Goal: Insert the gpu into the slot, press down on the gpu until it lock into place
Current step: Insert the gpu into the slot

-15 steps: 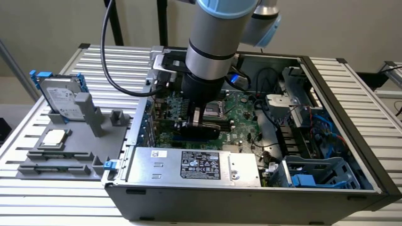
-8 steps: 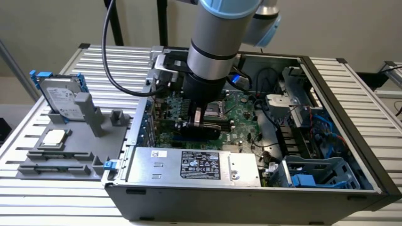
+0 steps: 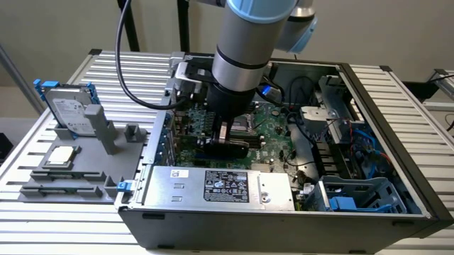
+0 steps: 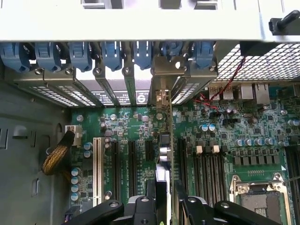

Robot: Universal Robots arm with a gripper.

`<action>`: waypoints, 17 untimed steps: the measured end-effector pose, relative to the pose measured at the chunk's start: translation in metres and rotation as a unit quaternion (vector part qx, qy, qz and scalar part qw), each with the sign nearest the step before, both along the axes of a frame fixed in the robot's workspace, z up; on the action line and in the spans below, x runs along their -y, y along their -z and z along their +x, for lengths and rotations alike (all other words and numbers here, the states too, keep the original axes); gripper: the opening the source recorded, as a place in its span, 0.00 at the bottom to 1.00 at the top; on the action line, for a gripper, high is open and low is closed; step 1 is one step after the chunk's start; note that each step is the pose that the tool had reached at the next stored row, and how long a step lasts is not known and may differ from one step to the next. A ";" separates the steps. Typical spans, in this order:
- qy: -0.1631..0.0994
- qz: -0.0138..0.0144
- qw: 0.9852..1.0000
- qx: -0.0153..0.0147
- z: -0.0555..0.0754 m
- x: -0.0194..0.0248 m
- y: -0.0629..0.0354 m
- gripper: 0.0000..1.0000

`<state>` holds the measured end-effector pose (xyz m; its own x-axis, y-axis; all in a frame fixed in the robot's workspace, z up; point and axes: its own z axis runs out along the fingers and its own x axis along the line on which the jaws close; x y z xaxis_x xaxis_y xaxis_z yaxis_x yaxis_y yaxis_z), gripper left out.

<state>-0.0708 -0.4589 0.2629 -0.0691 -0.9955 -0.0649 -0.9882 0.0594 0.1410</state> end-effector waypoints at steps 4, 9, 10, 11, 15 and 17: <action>0.000 0.000 1.000 -0.002 0.002 0.0000 0.0008 0.26; -0.001 0.000 1.000 -0.005 0.002 0.0000 0.0019 0.26; -0.001 0.000 1.000 -0.006 0.003 0.0000 0.0021 0.26; -0.001 0.000 1.000 -0.008 0.003 0.0000 0.0023 0.26; -0.001 0.000 1.000 -0.012 0.003 0.0000 0.0023 0.26; -0.001 0.000 1.000 -0.013 0.003 -0.0001 0.0020 0.26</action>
<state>-0.0678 -0.4588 0.2610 -0.0691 -0.9956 -0.0636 -0.9844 0.0576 0.1664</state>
